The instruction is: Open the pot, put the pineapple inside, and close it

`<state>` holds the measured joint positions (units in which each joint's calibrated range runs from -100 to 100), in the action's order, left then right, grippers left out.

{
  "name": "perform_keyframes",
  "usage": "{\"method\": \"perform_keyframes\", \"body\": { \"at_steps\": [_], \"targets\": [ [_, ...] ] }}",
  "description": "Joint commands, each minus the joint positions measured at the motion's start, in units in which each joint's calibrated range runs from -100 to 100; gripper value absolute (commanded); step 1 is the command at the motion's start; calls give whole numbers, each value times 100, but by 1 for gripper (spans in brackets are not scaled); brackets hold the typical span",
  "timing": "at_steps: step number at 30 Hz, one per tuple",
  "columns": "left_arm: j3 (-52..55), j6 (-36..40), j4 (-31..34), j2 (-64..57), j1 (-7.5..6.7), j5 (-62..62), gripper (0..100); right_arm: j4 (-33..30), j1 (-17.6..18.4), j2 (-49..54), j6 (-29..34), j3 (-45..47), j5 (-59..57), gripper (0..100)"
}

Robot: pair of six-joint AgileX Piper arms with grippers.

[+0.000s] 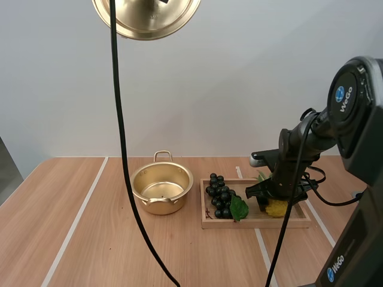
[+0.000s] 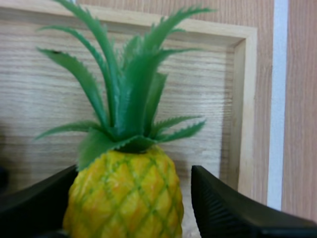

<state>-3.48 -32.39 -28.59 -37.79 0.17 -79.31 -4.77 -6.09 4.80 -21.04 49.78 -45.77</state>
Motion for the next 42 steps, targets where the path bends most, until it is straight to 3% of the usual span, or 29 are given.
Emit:
{"method": "perform_keyframes", "body": {
  "at_steps": [1,5,6,8,11,21,32,35,38,42],
  "targets": [
    [-39,54,-117,-33,-13,65,0,-100,-19,-73,17,24,150,100],
    [-39,54,-117,-33,-13,65,0,-142,-19,-127,17,24,289,100],
    [-39,54,-117,-33,-13,48,0,-142,-19,-127,17,24,328,94],
    [-39,54,-90,-33,-13,48,0,-142,-19,-127,17,24,350,61],
    [-39,54,-78,-33,-13,15,0,-128,-19,-127,17,24,350,0],
    [-39,54,-78,-33,-13,-16,0,-106,-19,234,41,-293,319,0],
    [-80,36,-59,-33,-13,314,0,34,-11,1683,41,-2277,-378,0],
    [-272,36,-30,-33,-13,314,0,477,-11,1895,-166,-2793,-524,0],
    [-556,36,-30,-33,-13,378,0,1279,26,1924,-843,-3197,-1042,0],
    [-980,36,-30,-33,-13,519,0,2049,289,1924,-1393,-3487,-1551,0]
  ]
}}
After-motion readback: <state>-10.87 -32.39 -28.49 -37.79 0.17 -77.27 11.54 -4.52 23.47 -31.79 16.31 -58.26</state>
